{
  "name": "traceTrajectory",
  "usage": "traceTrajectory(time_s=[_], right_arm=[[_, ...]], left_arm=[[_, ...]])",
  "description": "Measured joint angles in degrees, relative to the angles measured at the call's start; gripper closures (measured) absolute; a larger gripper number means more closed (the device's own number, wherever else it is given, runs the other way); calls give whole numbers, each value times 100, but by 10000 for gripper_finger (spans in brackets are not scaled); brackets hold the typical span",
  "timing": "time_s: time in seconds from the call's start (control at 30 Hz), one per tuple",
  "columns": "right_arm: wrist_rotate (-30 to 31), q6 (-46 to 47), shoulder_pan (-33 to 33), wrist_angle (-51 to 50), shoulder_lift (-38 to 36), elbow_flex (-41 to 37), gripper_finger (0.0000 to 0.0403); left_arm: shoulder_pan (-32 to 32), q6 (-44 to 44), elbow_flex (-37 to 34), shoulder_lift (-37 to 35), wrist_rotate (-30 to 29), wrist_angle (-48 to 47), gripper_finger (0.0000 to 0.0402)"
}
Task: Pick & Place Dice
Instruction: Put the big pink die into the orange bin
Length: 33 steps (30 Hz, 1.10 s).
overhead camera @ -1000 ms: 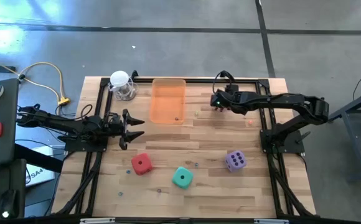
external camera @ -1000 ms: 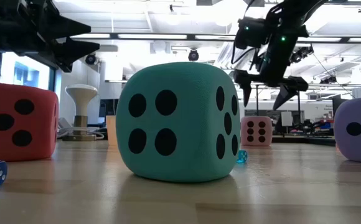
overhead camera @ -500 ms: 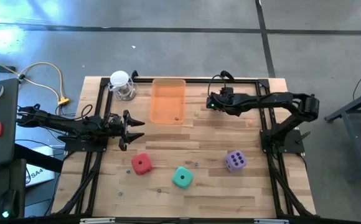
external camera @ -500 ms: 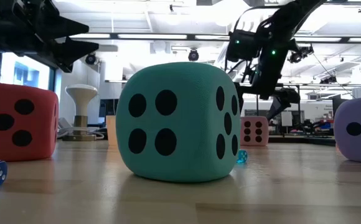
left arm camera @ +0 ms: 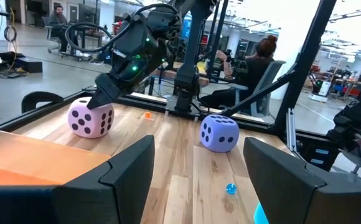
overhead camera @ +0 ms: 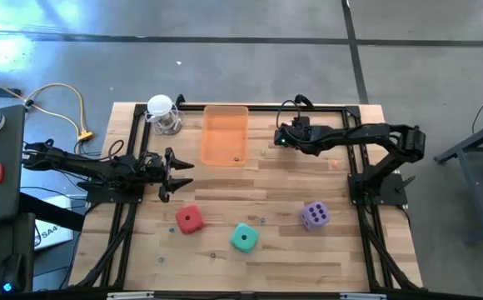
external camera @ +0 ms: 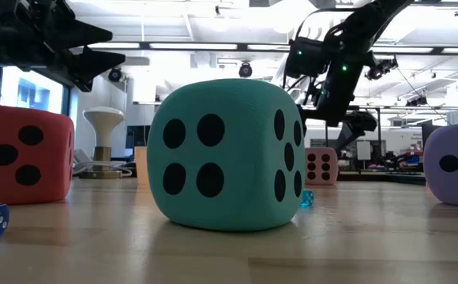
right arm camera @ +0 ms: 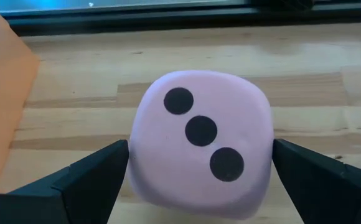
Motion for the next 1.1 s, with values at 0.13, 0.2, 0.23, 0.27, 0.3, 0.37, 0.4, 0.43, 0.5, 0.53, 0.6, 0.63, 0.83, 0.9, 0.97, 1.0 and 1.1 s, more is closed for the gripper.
traceTrajectory(time_s=[0.13,0.2,0.23,0.27,0.3,0.37,0.4,0.43,0.5,0.53,0.6,0.63,0.83,0.9,0.97,1.0,1.1], right_arm=[[-13,65,0,124,0,0,16],[-6,68,0,124,34,0,16],[-4,66,0,128,87,0,16],[-5,81,-2,149,148,0,16],[6,85,-16,169,204,11,16],[10,1,-40,241,346,17,16],[28,-78,-42,305,429,17,16],[70,-149,-43,370,503,17,16],[132,-260,-40,502,577,16,15],[146,-314,-42,542,601,15,15],[144,-369,-42,605,616,13,15],[134,-369,-42,603,616,13,15],[85,-370,-50,605,619,11,26],[79,-406,-50,608,619,11,39],[92,-487,-50,615,621,9,52],[98,-500,-46,615,621,7,57],[115,-584,-26,618,595,3,66]], left_arm=[[0,0,0,1,2,0,161],[0,0,0,1,2,0,161],[0,0,0,-1,2,0,161],[0,-1,0,-1,3,0,161],[0,-2,0,1,4,-2,161],[0,-1,0,0,4,-2,161],[0,-1,0,-1,7,-3,161],[0,0,0,0,7,-7,161],[0,0,0,-1,7,-15,161],[0,-2,0,1,7,-20,161],[0,-20,0,-1,7,-20,161],[0,-33,0,0,7,-19,161],[0,-44,0,0,7,-20,161],[0,-44,0,0,7,-20,161],[0,-44,0,1,7,-20,161],[0,-44,0,0,7,-22,161],[0,-44,0,0,7,-35,161]])
